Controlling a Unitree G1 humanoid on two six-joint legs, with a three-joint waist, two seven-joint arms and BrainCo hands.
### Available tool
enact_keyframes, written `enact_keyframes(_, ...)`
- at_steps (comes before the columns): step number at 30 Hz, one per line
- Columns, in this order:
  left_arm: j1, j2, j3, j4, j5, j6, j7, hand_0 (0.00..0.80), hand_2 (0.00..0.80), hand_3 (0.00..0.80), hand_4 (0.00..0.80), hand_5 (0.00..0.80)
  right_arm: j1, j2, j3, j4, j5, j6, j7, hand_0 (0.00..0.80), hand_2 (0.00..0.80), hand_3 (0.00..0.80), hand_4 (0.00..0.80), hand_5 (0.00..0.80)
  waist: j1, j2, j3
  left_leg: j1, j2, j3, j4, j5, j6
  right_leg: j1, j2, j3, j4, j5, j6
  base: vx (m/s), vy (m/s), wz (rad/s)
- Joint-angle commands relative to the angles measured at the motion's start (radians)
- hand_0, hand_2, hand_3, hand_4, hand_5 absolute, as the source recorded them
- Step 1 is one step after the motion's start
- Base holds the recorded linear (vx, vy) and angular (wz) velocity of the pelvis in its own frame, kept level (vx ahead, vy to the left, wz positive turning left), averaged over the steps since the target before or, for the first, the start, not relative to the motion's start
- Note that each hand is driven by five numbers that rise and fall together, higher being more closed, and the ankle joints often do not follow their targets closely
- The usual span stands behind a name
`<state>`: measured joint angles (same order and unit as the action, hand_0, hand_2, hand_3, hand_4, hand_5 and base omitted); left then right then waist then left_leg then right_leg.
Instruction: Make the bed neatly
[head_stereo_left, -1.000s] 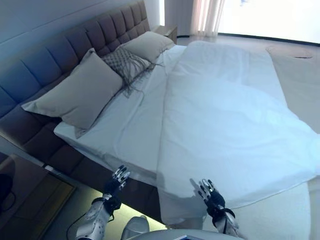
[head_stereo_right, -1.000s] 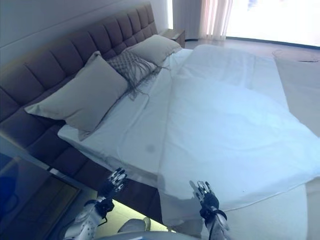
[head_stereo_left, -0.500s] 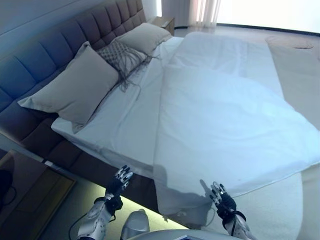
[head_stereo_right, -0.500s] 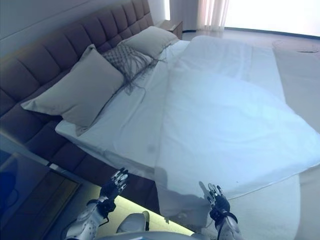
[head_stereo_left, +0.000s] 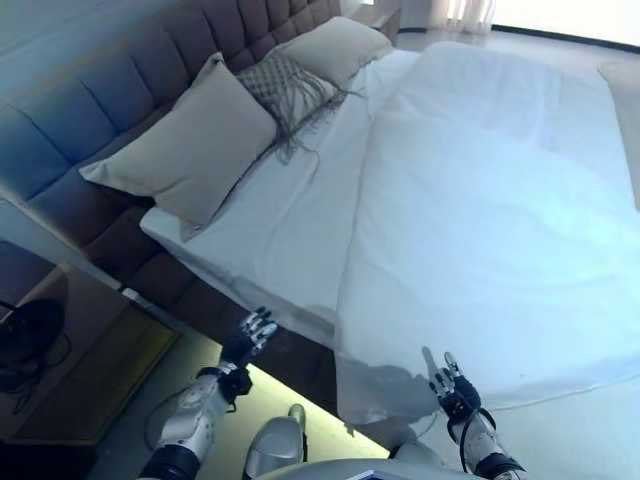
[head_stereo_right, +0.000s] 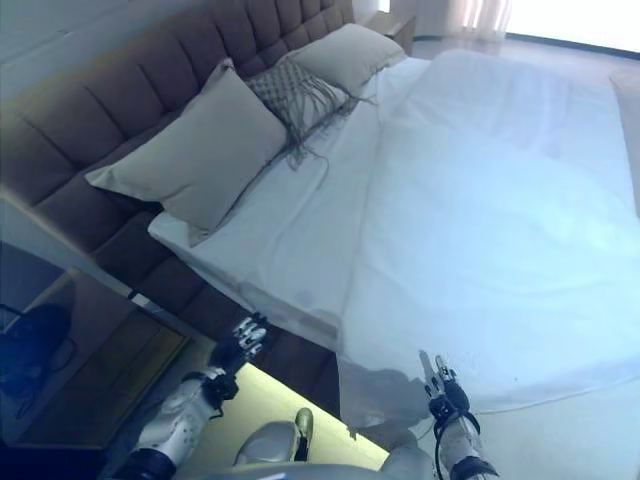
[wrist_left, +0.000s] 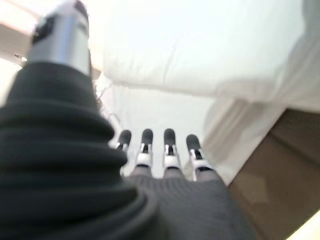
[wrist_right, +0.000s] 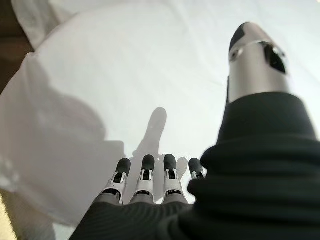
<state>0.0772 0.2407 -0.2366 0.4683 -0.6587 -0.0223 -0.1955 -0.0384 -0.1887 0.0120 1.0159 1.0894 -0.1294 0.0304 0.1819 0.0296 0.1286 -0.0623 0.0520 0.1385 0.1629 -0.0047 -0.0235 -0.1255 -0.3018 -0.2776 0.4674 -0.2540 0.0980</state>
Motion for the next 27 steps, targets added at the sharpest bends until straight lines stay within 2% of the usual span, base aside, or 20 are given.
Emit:
enact_keyframes(1,-0.006,0.015,0.012,-0.071,0.048,-0.029,0.010,0.000,0.000,0.000,0.000,0.000,0.031,0.066,-0.041,-0.056,-0.042,-0.078,-0.010,0.000,0.000,0.000,0.000,0.000,0.015,-0.058,0.014,0.000,0.043,-0.029,0.138,-0.099,-0.010,0.111,-0.062,-0.018,-0.317,0.361,0.101,0.083,0.137,-0.27)
enact_keyframes(5,-0.025,0.025,-0.012,-0.072,0.018,-0.058,0.039,0.000,0.000,0.000,0.000,0.000,0.029,0.052,-0.060,-0.047,-0.030,-0.094,-0.023,0.000,0.000,0.000,0.000,0.000,-0.001,-0.052,0.033,-0.027,0.029,-0.018,0.158,-0.113,0.000,0.061,-0.105,-0.007,-0.298,0.399,0.125,-0.058,0.107,-0.22)
enact_keyframes(10,-0.048,0.048,-0.017,-0.079,-0.003,-0.088,0.051,0.000,0.000,0.000,0.000,0.000,0.007,0.042,-0.057,-0.038,-0.019,-0.100,0.004,0.000,0.000,0.000,0.000,0.000,0.009,-0.057,0.053,-0.069,0.029,-0.018,0.173,-0.113,-0.004,0.042,-0.102,-0.001,-0.331,0.421,0.131,-0.136,-0.007,0.03)
enact_keyframes(14,-0.035,0.046,0.008,-0.068,0.020,-0.076,0.036,0.000,0.000,0.000,0.000,0.000,0.026,0.059,-0.055,-0.058,-0.021,-0.093,-0.012,0.000,0.000,0.000,0.000,0.000,0.023,-0.073,0.048,-0.052,0.040,-0.019,0.170,-0.109,-0.010,0.070,-0.099,-0.019,-0.344,0.422,0.133,0.004,-0.034,0.02)
enact_keyframes(17,-0.020,0.036,0.018,-0.072,0.027,-0.055,0.016,0.000,0.000,0.000,0.000,0.000,0.037,0.061,-0.058,-0.083,-0.041,-0.106,-0.028,0.000,0.000,0.000,0.000,0.000,0.024,-0.083,0.045,-0.030,0.032,-0.003,0.202,-0.141,-0.007,0.100,-0.106,-0.028,-0.356,0.426,0.134,0.031,0.041,-0.01)
enact_keyframes(20,0.004,0.031,0.019,-0.073,0.049,-0.028,-0.003,0.000,0.000,0.000,0.000,0.000,0.056,0.057,-0.072,-0.100,-0.038,-0.113,-0.046,0.000,0.000,0.000,0.000,0.000,0.026,-0.091,0.038,-0.005,0.005,-0.008,0.203,-0.168,0.012,0.101,-0.135,-0.020,-0.353,0.455,0.146,0.044,0.118,-0.09)
enact_keyframes(23,0.021,0.042,0.024,-0.068,0.086,-0.025,-0.036,0.000,0.000,0.000,0.000,0.000,0.078,0.053,-0.108,-0.088,-0.028,-0.078,-0.001,0.000,0.000,0.000,0.000,0.000,0.012,-0.092,0.022,0.047,-0.032,-0.001,0.129,-0.163,0.043,0.089,-0.149,0.014,-0.374,0.505,0.157,0.011,0.089,-0.18)
enact_keyframes(24,0.021,0.042,0.024,-0.068,0.090,-0.024,-0.038,0.000,0.000,0.000,0.000,0.000,0.078,0.053,-0.111,-0.086,-0.030,-0.074,0.002,0.000,0.000,0.000,0.000,0.000,0.013,-0.092,0.022,0.051,-0.034,0.001,0.122,-0.161,0.045,0.086,-0.150,0.019,-0.373,0.506,0.158,-0.082,0.071,-0.17)
enact_keyframes(25,0.012,0.052,0.019,-0.071,0.097,-0.023,-0.034,0.000,0.000,0.000,0.000,0.000,0.077,0.050,-0.117,-0.052,-0.033,-0.062,0.034,0.000,0.000,0.000,0.000,0.000,0.009,-0.077,0.017,0.052,-0.035,-0.002,0.094,-0.145,0.066,0.078,-0.136,0.054,-0.299,0.482,0.149,-0.135,0.074,-0.07)
enact_keyframes(27,-0.008,0.062,0.008,-0.061,0.091,-0.028,-0.020,0.000,0.000,0.000,0.000,0.000,0.067,0.056,-0.111,-0.026,-0.017,-0.065,0.056,0.000,0.000,0.000,0.000,0.000,0.010,-0.064,0.004,0.027,-0.035,-0.003,0.081,-0.121,0.086,0.067,-0.116,0.089,-0.191,0.440,0.126,-0.174,0.073,0.04)
